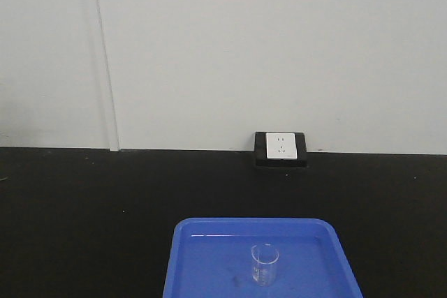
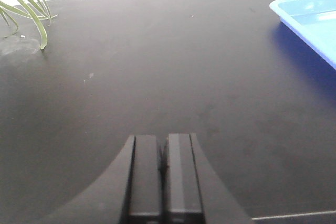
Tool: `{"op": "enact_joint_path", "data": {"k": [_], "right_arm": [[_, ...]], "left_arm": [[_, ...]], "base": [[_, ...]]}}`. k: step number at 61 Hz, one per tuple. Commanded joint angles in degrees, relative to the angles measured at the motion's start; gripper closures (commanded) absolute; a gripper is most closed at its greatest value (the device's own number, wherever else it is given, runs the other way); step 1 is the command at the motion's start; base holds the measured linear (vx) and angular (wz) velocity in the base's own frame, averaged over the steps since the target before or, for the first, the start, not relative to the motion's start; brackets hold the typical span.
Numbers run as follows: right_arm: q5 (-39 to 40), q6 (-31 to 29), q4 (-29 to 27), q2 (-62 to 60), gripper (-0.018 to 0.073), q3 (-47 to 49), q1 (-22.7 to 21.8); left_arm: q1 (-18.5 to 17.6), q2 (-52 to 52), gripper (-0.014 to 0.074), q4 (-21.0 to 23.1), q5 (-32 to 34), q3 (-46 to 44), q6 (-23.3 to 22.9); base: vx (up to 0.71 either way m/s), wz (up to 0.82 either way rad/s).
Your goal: Move beaker to silver tray on left bench
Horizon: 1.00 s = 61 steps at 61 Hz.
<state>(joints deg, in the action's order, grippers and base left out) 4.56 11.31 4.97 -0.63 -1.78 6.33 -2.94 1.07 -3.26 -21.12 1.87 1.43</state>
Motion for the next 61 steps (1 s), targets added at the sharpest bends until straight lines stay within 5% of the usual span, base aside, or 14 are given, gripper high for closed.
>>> {"op": "enact_joint_path", "data": {"k": [1,61], "right_arm": [[1.5,-0.5,0.0,-0.8,0.0571,-0.3,0.0],[-0.6,-0.5,0.0,-0.6,0.0571,-0.3,0.0]], "left_arm": [[-0.4,0.4,0.0595,0.2,4.6,1.1,-0.1],[-0.4,0.4,0.0595,0.2,4.6,1.1,-0.1]], "base": [[0.0,0.0],[0.0,0.0]]}}
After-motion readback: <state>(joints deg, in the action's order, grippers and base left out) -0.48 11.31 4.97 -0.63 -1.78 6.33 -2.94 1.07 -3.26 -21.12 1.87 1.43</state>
